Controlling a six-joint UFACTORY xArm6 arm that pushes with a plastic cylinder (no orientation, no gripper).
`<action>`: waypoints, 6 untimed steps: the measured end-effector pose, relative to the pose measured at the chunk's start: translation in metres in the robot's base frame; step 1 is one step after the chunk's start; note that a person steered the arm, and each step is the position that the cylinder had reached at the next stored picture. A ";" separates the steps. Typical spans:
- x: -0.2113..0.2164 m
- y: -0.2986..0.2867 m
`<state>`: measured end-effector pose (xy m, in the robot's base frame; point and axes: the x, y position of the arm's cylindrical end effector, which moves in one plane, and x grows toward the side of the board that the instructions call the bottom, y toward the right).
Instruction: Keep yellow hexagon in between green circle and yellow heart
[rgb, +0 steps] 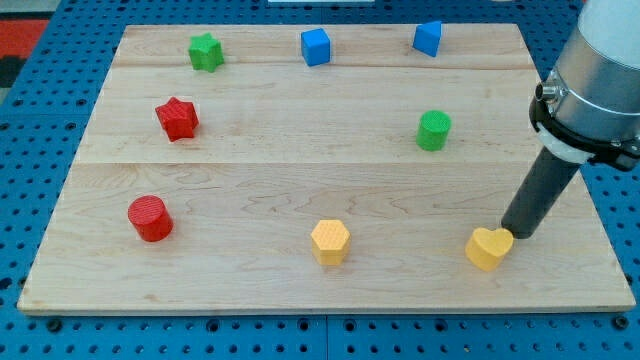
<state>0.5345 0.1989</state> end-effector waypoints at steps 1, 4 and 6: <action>-0.002 -0.001; -0.005 -0.054; 0.048 -0.104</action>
<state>0.5821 0.0953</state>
